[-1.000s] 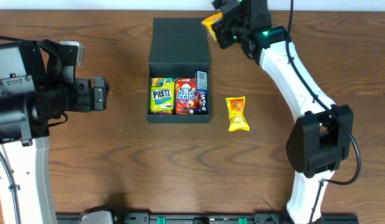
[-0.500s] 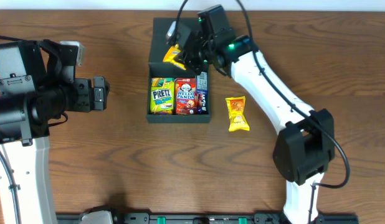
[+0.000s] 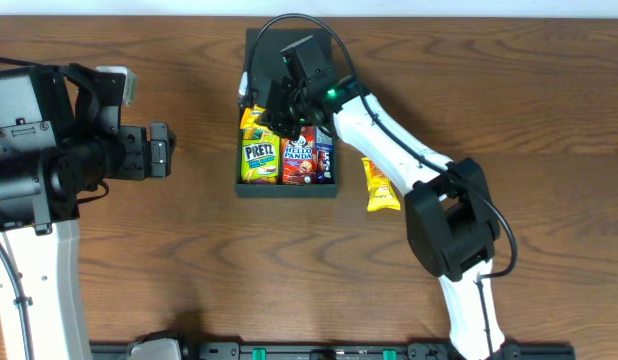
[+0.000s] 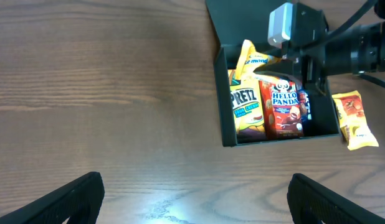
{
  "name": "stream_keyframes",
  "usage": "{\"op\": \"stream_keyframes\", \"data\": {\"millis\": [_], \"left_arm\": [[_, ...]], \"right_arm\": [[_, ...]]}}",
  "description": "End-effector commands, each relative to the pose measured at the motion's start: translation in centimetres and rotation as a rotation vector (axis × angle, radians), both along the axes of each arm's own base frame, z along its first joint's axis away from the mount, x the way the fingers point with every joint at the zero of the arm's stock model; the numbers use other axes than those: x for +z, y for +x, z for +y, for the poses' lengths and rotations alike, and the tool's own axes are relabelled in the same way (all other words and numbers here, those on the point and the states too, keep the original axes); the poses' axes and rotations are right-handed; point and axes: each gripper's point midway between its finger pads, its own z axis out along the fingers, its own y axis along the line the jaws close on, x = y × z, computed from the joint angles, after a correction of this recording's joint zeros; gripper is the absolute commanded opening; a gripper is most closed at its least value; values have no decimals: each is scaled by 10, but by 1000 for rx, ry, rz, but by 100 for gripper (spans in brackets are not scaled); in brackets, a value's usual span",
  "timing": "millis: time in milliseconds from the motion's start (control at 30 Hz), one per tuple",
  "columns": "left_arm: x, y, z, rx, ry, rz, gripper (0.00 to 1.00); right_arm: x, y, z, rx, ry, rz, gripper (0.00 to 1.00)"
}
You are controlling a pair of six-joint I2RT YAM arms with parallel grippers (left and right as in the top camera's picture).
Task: Pack container
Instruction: 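Lower the yellow packet into the box behind Pretz and release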
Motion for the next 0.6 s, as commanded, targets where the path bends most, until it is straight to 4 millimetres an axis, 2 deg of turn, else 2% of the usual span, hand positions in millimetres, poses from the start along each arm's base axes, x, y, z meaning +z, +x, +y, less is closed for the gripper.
{"op": "stream_keyframes", "data": {"millis": [0, 233, 267, 367, 400, 567], "left_arm": [[6, 1, 2, 11, 4, -19, 95], [6, 1, 2, 11, 4, -19, 95], [6, 1, 2, 11, 4, -19, 95], [6, 1, 2, 11, 4, -19, 95], [6, 1, 2, 11, 4, -19, 95], [6, 1, 2, 11, 4, -19, 95]], "right_arm": [[-5, -2, 6, 27, 4, -1, 24], [-15, -1, 6, 26, -5, 13, 27], [-15, -1, 6, 26, -5, 12, 31], [-14, 0, 6, 23, -2, 8, 64], [-13, 1, 5, 22, -1, 7, 72], [7, 3, 4, 15, 20, -20, 81]]}}
